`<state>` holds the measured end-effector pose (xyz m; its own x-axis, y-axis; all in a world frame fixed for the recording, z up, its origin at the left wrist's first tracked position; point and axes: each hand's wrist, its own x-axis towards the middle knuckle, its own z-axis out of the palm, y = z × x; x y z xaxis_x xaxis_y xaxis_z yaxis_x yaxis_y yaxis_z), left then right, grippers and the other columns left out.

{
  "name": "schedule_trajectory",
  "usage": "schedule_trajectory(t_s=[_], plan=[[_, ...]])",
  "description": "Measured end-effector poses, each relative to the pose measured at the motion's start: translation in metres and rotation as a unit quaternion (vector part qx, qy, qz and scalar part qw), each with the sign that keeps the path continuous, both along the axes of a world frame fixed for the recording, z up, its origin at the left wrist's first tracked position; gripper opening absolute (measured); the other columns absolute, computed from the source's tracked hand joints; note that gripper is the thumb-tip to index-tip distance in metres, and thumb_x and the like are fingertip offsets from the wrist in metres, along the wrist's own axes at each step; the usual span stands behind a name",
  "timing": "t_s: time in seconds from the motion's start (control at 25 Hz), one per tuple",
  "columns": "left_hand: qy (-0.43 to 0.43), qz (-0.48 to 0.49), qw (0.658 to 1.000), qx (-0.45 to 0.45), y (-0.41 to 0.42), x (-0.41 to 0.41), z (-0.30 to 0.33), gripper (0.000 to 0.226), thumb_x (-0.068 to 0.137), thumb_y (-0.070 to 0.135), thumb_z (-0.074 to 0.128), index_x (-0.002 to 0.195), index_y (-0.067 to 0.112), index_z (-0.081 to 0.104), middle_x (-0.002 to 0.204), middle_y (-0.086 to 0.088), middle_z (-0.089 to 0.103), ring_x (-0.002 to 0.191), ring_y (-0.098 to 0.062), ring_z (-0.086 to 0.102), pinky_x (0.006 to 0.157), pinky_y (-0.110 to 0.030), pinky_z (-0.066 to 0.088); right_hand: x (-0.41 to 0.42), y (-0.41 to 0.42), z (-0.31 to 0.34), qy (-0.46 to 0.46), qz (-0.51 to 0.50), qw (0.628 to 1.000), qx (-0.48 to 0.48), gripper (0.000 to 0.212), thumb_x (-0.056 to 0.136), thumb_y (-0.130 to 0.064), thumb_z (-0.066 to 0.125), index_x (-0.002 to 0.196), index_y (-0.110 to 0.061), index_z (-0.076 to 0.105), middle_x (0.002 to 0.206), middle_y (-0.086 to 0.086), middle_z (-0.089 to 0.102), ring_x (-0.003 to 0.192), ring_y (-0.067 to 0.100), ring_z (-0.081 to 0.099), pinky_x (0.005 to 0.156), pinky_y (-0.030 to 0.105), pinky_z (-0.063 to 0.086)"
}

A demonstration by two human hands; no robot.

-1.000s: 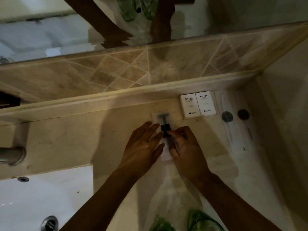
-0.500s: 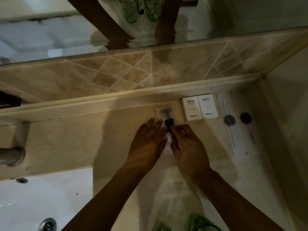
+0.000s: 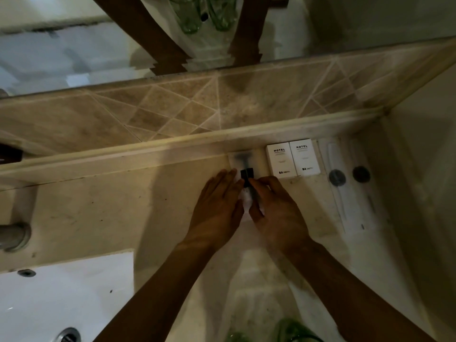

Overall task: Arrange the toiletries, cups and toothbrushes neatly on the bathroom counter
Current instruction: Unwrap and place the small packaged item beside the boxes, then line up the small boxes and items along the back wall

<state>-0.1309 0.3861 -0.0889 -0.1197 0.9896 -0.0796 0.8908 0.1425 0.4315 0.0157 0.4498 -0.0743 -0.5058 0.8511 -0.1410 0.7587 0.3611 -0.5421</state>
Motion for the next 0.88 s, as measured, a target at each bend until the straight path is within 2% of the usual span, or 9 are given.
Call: schedule_trajectory(t_s=[0.08, 0.16, 0.32, 0.4, 0.52, 0.68, 0.8, 0.88], plan=[[-0.027, 0.019, 0.999, 0.012, -0.003, 0.002, 0.006, 0.049, 0.098, 0.023, 0.057, 0.145, 0.011, 0.047, 0.159, -0.009, 0.036, 0.149, -0.026, 0.029, 0.121, -0.040, 0.024, 0.003, -0.002, 0.004, 0.014, 0.006, 1.000, -0.008, 0.051, 0.094, -0.026, 0.061, 0.142, -0.022, 0.047, 0.138, -0.001, 0.046, 0.113, 0.017, 0.056, 0.095, 0.032, 0.054], [-0.031, 0.034, 0.998, 0.031, -0.006, 0.007, 0.016, 0.046, 0.095, 0.018, 0.062, 0.140, 0.012, 0.054, 0.155, -0.008, 0.043, 0.146, -0.026, 0.034, 0.118, -0.038, 0.029, 0.008, -0.007, 0.009, 0.028, 0.005, 1.000, -0.011, 0.052, 0.092, -0.026, 0.062, 0.142, -0.025, 0.045, 0.139, -0.003, 0.042, 0.107, 0.013, 0.058, 0.089, 0.025, 0.055], [-0.048, 0.007, 0.998, 0.048, -0.020, 0.028, 0.042, 0.030, 0.091, 0.017, 0.062, 0.120, 0.014, 0.067, 0.130, -0.007, 0.063, 0.124, -0.022, 0.053, 0.105, -0.038, 0.047, 0.036, -0.024, 0.024, 0.057, -0.067, 0.995, -0.038, 0.047, 0.091, -0.018, 0.062, 0.136, -0.024, 0.051, 0.138, -0.003, 0.046, 0.104, -0.002, 0.047, 0.085, 0.006, 0.038], [-0.078, -0.044, 0.995, 0.037, -0.028, 0.042, 0.050, 0.026, 0.090, 0.017, 0.061, 0.115, 0.017, 0.068, 0.120, -0.004, 0.065, 0.115, -0.018, 0.055, 0.098, -0.031, 0.047, 0.061, -0.035, 0.030, 0.069, -0.107, 0.990, -0.054, 0.042, 0.090, -0.017, 0.061, 0.130, -0.025, 0.055, 0.132, -0.005, 0.049, 0.095, -0.004, 0.051, 0.086, 0.008, 0.040], [-0.107, -0.139, 0.984, 0.015, -0.034, 0.067, 0.063, 0.021, 0.090, 0.015, 0.061, 0.109, 0.017, 0.070, 0.110, -0.002, 0.066, 0.105, -0.017, 0.058, 0.091, -0.028, 0.049, 0.112, -0.061, 0.044, 0.079, -0.171, 0.980, -0.060, 0.035, 0.091, -0.020, 0.060, 0.124, -0.031, 0.059, 0.119, -0.011, 0.052, 0.084, 0.000, 0.056, 0.081, 0.021, 0.050], [-0.123, -0.216, 0.968, -0.016, -0.025, 0.110, 0.094, 0.021, 0.093, 0.017, 0.060, 0.111, 0.020, 0.070, 0.109, 0.000, 0.067, 0.102, -0.016, 0.060, 0.087, -0.026, 0.047, 0.178, -0.101, 0.059, 0.085, -0.247, 0.964, -0.037, 0.029, 0.092, -0.017, 0.060, 0.118, -0.031, 0.064, 0.110, -0.012, 0.056, 0.083, 0.001, 0.057, 0.077, 0.022, 0.049], [-0.129, -0.263, 0.956, -0.021, -0.019, 0.149, 0.120, 0.022, 0.093, 0.018, 0.061, 0.112, 0.019, 0.069, 0.104, 0.001, 0.068, 0.095, -0.014, 0.063, 0.084, -0.026, 0.048, 0.224, -0.131, 0.065, 0.081, -0.301, 0.950, -0.032, 0.028, 0.092, -0.015, 0.059, 0.115, -0.029, 0.065, 0.107, -0.012, 0.058, 0.083, 0.000, 0.058, 0.074, 0.014, 0.045], [-0.112, -0.301, 0.945, -0.055, -0.022, 0.178, 0.133, 0.022, 0.093, 0.021, 0.062, 0.113, 0.016, 0.069, 0.102, -0.001, 0.069, 0.092, -0.018, 0.064, 0.083, -0.028, 0.048, 0.252, -0.151, 0.067, 0.074, -0.331, 0.940, -0.018, 0.030, 0.089, -0.011, 0.062, 0.114, -0.026, 0.066, 0.105, -0.008, 0.060, 0.080, 0.004, 0.059, 0.075, 0.020, 0.048]])
